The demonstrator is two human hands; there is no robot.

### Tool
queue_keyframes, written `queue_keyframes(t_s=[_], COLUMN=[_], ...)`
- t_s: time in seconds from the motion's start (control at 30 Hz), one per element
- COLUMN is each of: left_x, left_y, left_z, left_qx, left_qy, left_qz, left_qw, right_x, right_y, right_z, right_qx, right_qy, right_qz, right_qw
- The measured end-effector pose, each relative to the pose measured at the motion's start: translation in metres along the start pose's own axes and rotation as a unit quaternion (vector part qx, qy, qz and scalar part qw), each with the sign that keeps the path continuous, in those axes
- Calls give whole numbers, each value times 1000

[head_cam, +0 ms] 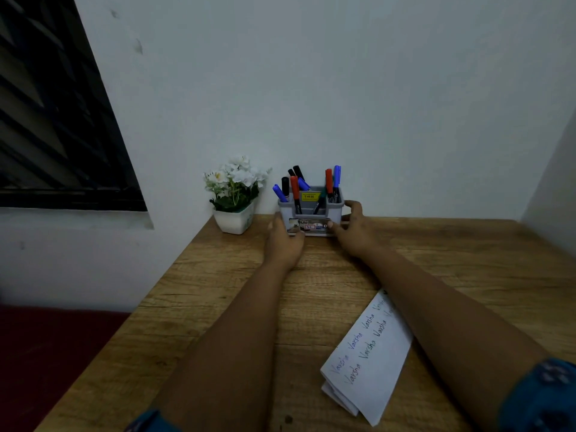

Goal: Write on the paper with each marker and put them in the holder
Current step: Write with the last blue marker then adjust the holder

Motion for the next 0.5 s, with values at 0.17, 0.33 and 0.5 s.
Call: queue_keyframes(t_s=[0.17, 0.33, 0.5], left_x=[7, 13, 8], left_y=[4, 12, 12], left_z=[7, 23, 22], left_qx=[-33, -150, -169], left_qy=[-30, -75, -97], left_qz=[47, 110, 77], left_qw=[998, 980, 978], right_x=[10, 30, 32], right_y=[7, -5, -35], right_z=[-13, -38, -49], right_qx=[20, 48, -17], right_qy=[31, 71, 24], right_qz=[61, 143, 83], right_qw=[997, 986, 996])
Point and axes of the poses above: each hand's wrist, its own y-axis away from the middle knuckle, its own x-axis out of the back of the hand, z = x × y, the point moved 6 cm from there along -y, towards the middle knuckle, and after that the axes turned 14 degrees about y, right-handed, at the moved point
